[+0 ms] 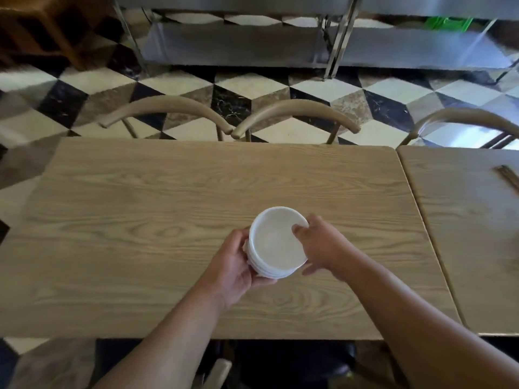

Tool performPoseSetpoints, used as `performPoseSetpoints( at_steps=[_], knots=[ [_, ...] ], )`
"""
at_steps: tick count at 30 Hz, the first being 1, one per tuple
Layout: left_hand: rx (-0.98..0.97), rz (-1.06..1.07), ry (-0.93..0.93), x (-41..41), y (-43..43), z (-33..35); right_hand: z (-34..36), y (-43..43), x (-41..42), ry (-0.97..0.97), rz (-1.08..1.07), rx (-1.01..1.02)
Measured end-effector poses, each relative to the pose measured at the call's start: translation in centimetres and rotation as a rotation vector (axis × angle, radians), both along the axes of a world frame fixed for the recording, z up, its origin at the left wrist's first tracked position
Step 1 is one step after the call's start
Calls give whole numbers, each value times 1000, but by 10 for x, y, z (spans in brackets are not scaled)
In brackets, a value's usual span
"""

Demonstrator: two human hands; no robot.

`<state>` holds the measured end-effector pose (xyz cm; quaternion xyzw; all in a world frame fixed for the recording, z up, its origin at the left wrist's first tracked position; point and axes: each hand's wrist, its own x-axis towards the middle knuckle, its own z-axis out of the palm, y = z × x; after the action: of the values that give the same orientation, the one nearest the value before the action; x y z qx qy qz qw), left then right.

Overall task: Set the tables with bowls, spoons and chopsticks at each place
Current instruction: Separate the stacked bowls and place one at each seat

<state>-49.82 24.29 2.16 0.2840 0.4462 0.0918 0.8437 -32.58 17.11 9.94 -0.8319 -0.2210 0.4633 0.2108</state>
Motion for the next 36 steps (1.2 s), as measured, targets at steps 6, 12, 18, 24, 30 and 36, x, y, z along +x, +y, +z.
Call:
performPoseSetpoints(
  at_steps=[6, 12, 18, 24, 30, 36],
  knots=[
    [5, -70, -120, -60, 38, 4, 4, 31, -50, 52, -59, 11],
    [-11, -153, -133, -77, 43, 1, 8, 32, -67, 76, -46, -21],
    [21, -78, 4, -64, 28, -14, 4, 30, -63, 42, 55, -4],
    [73, -125, 161, -48, 18, -33, -16, 19, -49, 34, 99, 1],
    [76, -134, 235, -25, 1, -43, -38, -1, -23, 145, 14, 3],
    [89, -85, 266, -8, -9, -44, -52, -17, 4, 272, -153, 82]
  ],
)
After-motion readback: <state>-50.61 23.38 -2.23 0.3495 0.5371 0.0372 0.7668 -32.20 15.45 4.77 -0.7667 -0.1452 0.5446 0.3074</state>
